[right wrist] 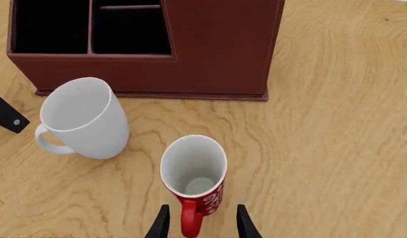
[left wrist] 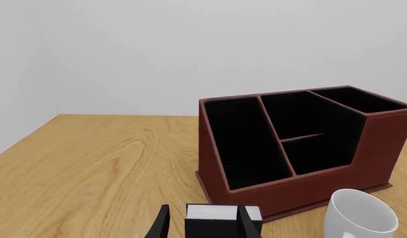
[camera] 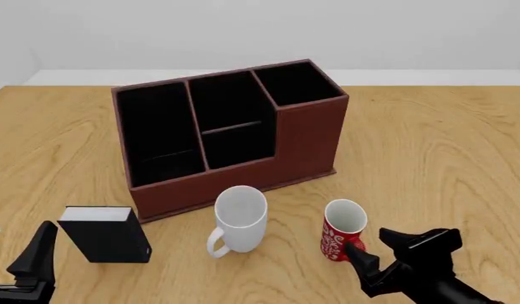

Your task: Pick up the red mug and place it to the right of the caddy.

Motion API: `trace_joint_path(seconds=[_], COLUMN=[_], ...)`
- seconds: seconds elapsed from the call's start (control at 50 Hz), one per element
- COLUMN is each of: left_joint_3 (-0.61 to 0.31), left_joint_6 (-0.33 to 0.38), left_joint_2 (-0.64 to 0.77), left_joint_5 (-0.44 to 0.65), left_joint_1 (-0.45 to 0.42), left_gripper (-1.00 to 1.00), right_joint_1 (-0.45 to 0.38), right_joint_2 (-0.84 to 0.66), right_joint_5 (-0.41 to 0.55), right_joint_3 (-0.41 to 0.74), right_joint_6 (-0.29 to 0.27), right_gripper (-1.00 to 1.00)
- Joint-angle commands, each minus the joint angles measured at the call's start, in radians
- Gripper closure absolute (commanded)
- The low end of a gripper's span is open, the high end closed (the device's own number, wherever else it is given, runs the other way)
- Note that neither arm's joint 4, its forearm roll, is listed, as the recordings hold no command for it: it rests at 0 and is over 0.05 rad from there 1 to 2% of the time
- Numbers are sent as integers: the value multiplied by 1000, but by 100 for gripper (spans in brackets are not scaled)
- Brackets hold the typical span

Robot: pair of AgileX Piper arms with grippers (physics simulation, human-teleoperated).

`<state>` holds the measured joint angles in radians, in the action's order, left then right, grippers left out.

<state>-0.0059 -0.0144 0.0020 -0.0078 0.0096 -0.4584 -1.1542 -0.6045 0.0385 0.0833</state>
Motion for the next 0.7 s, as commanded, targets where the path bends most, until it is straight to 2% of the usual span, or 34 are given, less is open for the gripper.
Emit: trace_joint_path(seconds=[0.02,0.3,0.42,0.5,0.52,0.7], left_joint_3=[2,1,0,2,1,1], left_joint_6=[-1,-2,-3,-3,-3,-5], left_joint_2=[-1,0,0,0,0,0], left_joint_5=[-2,-1,-1,-3,-2,-2], left_joint_1=[1,1,2,1,1,1], left_gripper=[-100,-100,-100,-100,-100,-100], right_joint_1=[-10,-9,-13,-11,-9,-7], right_joint_2=[-127,-245,-264,-228,-225,-216], right_joint_5=[-118,-226,-239,-208,-205,-204], right_joint_3=[-17,-27,-27,-26,-26,-27], right_joint_6=[13,16,19,9,8,-2], right_gripper=[-100,-100,-100,-100,100,100])
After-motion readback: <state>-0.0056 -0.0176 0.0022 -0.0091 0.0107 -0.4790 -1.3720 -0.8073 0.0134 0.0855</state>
